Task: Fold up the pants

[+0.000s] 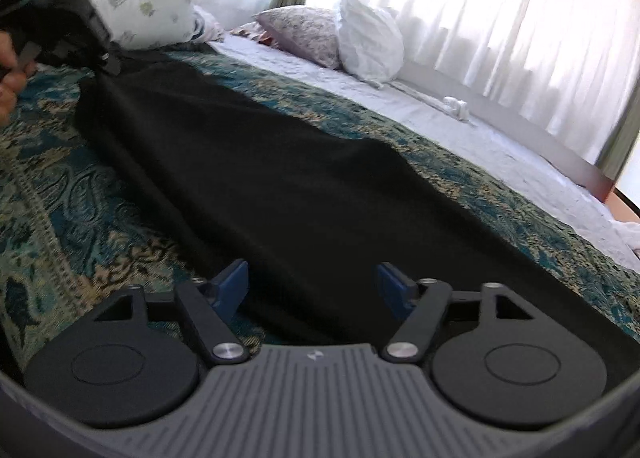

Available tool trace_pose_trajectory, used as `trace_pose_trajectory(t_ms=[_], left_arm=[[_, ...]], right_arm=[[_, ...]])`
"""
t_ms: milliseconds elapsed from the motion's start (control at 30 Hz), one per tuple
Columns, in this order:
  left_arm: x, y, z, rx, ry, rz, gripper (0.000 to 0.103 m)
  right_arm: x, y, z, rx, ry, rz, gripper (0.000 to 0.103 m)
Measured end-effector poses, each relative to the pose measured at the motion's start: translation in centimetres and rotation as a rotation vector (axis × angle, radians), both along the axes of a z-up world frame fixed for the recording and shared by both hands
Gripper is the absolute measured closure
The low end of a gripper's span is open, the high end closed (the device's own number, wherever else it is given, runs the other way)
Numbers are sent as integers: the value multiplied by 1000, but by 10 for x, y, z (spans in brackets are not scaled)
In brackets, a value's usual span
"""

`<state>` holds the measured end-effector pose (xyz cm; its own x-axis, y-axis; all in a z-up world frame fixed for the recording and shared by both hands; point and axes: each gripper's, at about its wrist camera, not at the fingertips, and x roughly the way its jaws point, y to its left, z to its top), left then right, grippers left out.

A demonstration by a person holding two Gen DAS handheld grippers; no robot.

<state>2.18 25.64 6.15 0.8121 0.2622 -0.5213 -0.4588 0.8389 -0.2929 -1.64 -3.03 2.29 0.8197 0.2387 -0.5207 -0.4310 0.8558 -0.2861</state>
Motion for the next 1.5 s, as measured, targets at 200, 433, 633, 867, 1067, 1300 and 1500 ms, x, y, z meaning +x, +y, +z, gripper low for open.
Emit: trace_pose_trajectory(t_ms=[200,433,633,867,1067,1300,1500], left_arm=[[-3,-2,8,8,-16,-6,100],[-16,-12,8,57,-2,-24,100],[-14,-12,-17,62,98,-14,99],[-20,-18,-8,52,71,-41,49],[-36,-37,19,198,-12,-20,16],[-17,-70,38,151,-41,-197,45],[40,-127,42,106,-13,-490,69]], right_arm=[[6,-1,-9,-59,35,-89,98],[-6,-9,-4,-21,65,-107,98],[-17,-6,-10,-67,34,-95,98],[-20,-19,-2,-34,32,-85,51],[-23,-51,22,166,115,-17,27],[14,-43,25,293,97,-89,27],[41,-12,-6,296,177,-96,43]])
